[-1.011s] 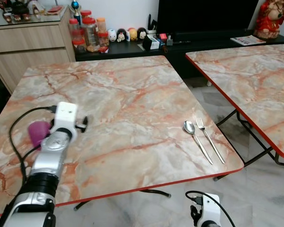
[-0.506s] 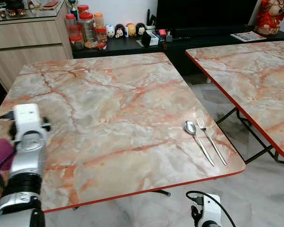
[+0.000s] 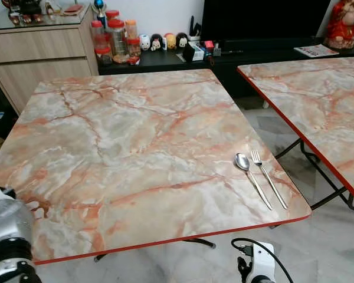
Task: Setting the table
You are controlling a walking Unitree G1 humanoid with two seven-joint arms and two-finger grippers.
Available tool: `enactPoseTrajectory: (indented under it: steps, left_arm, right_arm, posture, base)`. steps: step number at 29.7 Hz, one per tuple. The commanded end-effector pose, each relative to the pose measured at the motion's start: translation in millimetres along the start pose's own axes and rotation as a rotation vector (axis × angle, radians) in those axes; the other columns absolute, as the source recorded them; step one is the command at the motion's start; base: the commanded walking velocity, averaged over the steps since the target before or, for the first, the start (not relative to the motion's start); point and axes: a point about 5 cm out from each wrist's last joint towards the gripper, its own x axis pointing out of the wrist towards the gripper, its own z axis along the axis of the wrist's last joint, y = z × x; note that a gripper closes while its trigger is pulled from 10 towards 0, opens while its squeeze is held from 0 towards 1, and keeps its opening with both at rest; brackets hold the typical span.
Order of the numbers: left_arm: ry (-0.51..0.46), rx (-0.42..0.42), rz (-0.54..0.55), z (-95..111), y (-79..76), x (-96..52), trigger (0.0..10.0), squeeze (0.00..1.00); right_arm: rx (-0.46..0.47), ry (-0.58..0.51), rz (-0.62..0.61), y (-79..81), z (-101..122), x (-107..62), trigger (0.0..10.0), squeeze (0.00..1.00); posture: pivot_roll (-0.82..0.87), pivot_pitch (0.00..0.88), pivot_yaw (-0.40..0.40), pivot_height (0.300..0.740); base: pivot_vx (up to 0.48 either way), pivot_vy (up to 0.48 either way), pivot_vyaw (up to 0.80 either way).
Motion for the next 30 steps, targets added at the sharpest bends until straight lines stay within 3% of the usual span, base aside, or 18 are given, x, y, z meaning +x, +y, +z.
enactPoseTrajectory:
  steps: [1, 6, 8, 13, 16, 21, 24, 30]
  left_arm:
    - [0.132, -0.026, -0.043, -24.6, -8.2, -5.5, 10.0, 0.0]
    - [0.197, -0.045, -0.124, -35.8, -21.4, -11.6, 10.0, 0.0]
    - [0.219, -0.053, -0.203, -39.8, -35.6, -19.5, 10.0, 0.0]
    - [0.217, -0.016, -0.325, -37.4, -53.9, -28.4, 10.0, 0.0]
    - [0.217, -0.006, -0.345, -37.1, -56.3, -29.7, 10.0, 0.0]
    - [0.153, 0.231, -0.621, -36.8, -86.1, -49.0, 10.0, 0.0]
    - [0.141, 0.263, -0.659, -37.4, -89.8, -52.5, 10.0, 0.0]
    - [0.09, 0.409, -0.803, -38.6, -100.0, -62.6, 10.0, 0.0]
  right_arm:
    - [-0.005, -0.002, -0.002, -0.6, 1.4, 0.3, 10.0, 0.0]
    - [-0.005, -0.001, 0.0, -0.4, 1.5, 0.4, 10.0, 0.0]
    - [-0.005, -0.002, 0.0, -0.2, 1.9, 0.5, 10.0, 0.0]
    - [-0.003, -0.002, 0.001, 0.3, 2.2, 0.7, 10.0, 0.0]
    - [-0.003, -0.002, 0.001, 0.4, 2.3, 0.7, 10.0, 0.0]
    - [0.0, -0.001, 0.003, 1.1, 2.1, 0.7, 10.0, 0.0]
    - [0.001, -0.001, 0.003, 1.2, 2.1, 0.7, 10.0, 0.0]
    - [0.003, -0.002, 0.002, 1.1, 1.9, 0.6, 10.0, 0.0]
  posture:
    - [0.03, 0.0, -0.011, 0.74]
    - [0.03, 0.0, -0.012, 0.74]
    - [0.03, 0.0, -0.01, 0.74]
    - [0.03, 0.0, -0.007, 0.74]
    - [0.03, 0.0, -0.007, 0.74]
    - [0.03, 0.0, -0.003, 0.74]
    - [0.03, 0.0, -0.003, 0.74]
    - [0.03, 0.0, -0.002, 0.74]
  base:
    - [0.0, 0.0, 0.0]
    - [0.0, 0.0, 0.0]
    - [0.0, 0.0, 0.0]
    - [0.0, 0.0, 0.0]
    - [0.0, 0.0, 0.0]
    - [0.0, 0.0, 0.0]
    - [0.0, 0.0, 0.0]
    - [0.0, 0.0, 0.0]
